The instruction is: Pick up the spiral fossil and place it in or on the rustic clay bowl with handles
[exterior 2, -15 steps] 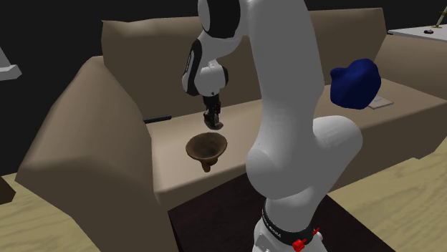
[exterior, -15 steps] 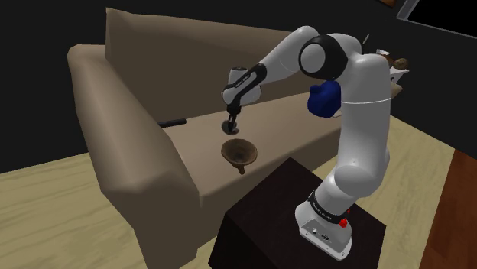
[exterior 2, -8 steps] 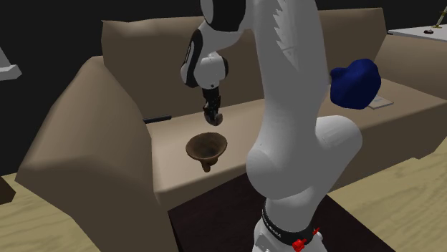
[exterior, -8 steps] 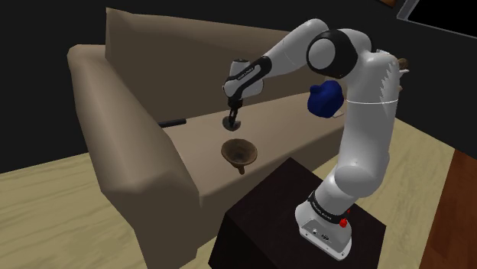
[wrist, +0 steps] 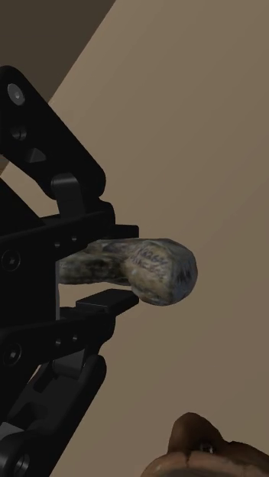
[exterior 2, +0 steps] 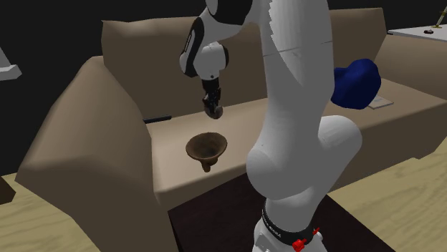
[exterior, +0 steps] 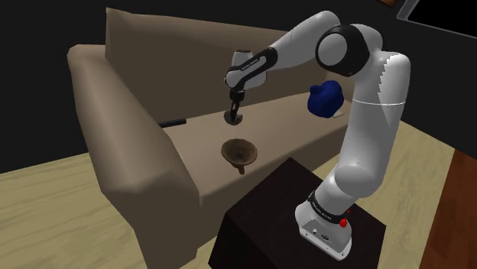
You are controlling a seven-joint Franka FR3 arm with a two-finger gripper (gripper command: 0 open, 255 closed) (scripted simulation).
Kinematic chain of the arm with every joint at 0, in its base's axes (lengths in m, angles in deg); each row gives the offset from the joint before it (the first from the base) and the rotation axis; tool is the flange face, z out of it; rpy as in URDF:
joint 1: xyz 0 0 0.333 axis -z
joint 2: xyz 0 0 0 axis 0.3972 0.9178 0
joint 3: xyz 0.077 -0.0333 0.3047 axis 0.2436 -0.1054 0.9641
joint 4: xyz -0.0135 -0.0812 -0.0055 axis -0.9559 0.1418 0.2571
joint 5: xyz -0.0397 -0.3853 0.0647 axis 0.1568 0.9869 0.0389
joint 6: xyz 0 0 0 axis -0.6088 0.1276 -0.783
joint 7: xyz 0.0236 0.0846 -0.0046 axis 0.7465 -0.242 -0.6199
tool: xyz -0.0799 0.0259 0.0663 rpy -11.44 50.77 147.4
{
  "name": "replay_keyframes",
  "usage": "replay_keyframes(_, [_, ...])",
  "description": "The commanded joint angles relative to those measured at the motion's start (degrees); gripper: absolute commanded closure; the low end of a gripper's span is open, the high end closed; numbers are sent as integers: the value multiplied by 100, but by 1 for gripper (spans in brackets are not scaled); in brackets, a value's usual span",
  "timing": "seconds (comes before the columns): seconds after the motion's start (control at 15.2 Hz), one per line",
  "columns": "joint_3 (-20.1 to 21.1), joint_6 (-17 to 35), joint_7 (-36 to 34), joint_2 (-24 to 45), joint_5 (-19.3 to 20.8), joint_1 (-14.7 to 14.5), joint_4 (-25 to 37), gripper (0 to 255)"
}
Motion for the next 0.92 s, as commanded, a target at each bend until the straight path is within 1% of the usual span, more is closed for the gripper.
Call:
replay_keyframes(0.0, [-10,-125,-5,-116,19,-10,9,255])
replay_keyframes(0.86, [-52,-970,-18,-700,112,-52,277,255])
